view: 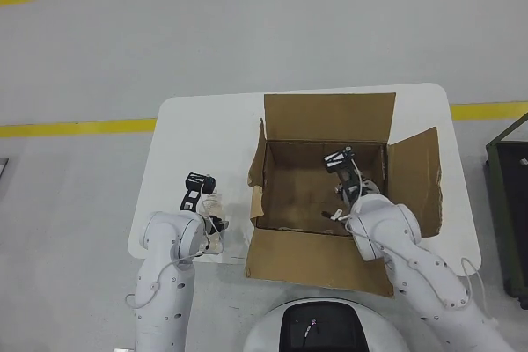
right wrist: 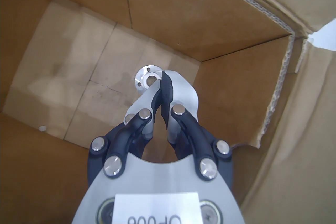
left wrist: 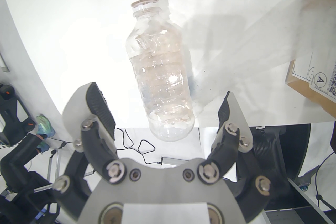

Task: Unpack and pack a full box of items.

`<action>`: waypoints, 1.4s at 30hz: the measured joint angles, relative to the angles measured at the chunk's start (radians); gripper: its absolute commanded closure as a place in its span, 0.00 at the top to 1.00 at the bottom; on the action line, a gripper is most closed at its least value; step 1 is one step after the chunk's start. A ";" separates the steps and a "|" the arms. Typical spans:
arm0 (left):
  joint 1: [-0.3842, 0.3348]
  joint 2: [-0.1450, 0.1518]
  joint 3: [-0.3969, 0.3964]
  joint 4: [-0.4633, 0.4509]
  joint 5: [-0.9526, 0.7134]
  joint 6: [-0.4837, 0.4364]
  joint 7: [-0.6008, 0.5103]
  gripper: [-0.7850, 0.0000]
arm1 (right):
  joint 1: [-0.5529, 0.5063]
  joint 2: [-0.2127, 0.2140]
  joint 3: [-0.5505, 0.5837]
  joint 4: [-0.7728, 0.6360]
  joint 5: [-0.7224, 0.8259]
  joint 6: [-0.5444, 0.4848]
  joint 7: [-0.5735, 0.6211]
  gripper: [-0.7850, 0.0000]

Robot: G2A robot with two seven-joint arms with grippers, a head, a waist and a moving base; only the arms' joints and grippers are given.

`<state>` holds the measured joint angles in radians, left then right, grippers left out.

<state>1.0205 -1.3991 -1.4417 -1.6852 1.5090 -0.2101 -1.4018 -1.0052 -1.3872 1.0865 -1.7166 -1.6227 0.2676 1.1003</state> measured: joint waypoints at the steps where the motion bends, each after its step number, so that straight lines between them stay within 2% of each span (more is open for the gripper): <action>1: 0.000 0.000 0.000 0.000 0.000 0.000 0.000 1.00 | 0.015 -0.002 0.001 0.013 -0.004 -0.008 0.013 0.00; 5: 0.000 0.000 0.000 0.000 0.000 0.000 0.000 1.00 | 0.076 -0.008 -0.002 0.064 -0.024 -0.052 0.061 0.00; 6: 0.000 0.000 0.000 0.000 0.000 0.000 0.000 1.00 | 0.086 -0.010 -0.004 0.076 -0.026 -0.063 0.069 0.05; 10: 0.000 0.000 0.000 0.000 0.000 0.000 0.000 1.00 | 0.112 -0.019 -0.011 0.120 0.013 -0.100 0.077 0.12; 12: 0.000 0.000 0.000 0.000 0.000 0.000 0.000 1.00 | 0.119 -0.022 -0.012 0.140 0.031 -0.114 0.077 0.20; 21: 0.000 0.000 0.000 0.000 0.000 0.000 0.000 1.00 | 0.143 -0.035 -0.012 0.193 0.060 -0.128 0.090 0.27; 26: 0.000 0.000 0.000 0.000 0.000 0.000 0.000 1.00 | 0.156 -0.042 -0.016 0.227 0.058 -0.131 0.103 0.35; 35: 0.000 0.000 0.000 0.000 0.000 0.000 0.000 1.00 | 0.158 -0.051 -0.016 0.256 0.065 -0.136 0.098 0.43; 42: 0.000 0.000 0.000 0.000 0.000 0.000 0.000 1.00 | 0.156 -0.056 -0.007 0.272 0.068 -0.144 0.094 0.45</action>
<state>1.0205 -1.3991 -1.4417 -1.6852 1.5090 -0.2101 -1.4018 -0.8488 -1.4430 1.0795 -1.4442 -1.5543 0.1239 1.1941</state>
